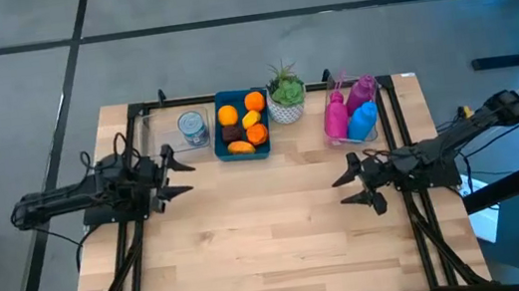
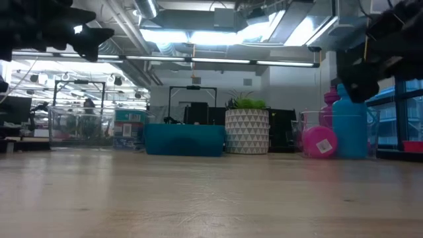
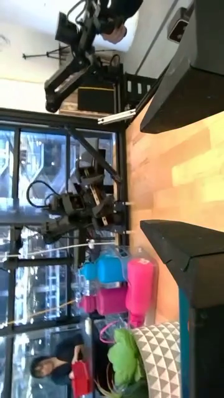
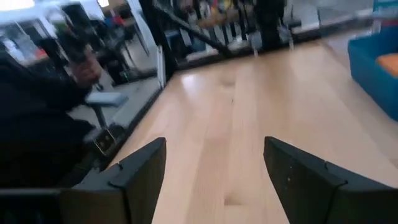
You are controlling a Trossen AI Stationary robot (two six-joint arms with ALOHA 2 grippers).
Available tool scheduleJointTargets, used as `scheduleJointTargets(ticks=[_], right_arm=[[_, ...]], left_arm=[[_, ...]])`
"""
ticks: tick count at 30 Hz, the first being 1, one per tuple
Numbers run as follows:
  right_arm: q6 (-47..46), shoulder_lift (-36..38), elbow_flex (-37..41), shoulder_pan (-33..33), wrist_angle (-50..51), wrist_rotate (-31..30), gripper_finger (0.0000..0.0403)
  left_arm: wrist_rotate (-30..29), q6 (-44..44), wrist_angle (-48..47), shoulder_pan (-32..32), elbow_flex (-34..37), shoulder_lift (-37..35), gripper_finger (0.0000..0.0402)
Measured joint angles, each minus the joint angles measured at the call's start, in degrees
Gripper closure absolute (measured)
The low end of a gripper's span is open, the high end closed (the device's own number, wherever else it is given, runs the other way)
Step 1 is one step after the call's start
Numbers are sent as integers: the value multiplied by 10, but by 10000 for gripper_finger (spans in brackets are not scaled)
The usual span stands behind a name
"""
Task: Pick & Place Food Item
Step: Return to Home Position
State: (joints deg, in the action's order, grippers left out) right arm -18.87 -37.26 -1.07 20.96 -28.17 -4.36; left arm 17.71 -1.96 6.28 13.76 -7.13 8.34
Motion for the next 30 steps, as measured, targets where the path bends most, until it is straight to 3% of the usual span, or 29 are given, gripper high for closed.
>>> scheduleJointTargets(ticks=[4, 8, 16, 23, 27, 30], right_arm=[[2, 15, -1, -1, 6, 4, 133], [16, 9, 2, -5, 14, 10, 133], [24, 12, 2, -25, 72, 23, 133], [70, 16, 2, -52, 66, 9, 133], [108, 26, 1, -122, 51, 74, 133], [85, 36, 2, -183, 125, 146, 133]], left_arm=[[-14, 3, 32, -24, 29, 0, 171], [-67, 16, 47, -53, 55, 0, 171], [-103, 72, 19, -120, 63, 6, 171], [-186, 84, -53, -164, 64, 10, 171], [-195, 119, -4, -174, 64, 9, 171], [-194, 124, 0, -174, 65, 9, 171]])
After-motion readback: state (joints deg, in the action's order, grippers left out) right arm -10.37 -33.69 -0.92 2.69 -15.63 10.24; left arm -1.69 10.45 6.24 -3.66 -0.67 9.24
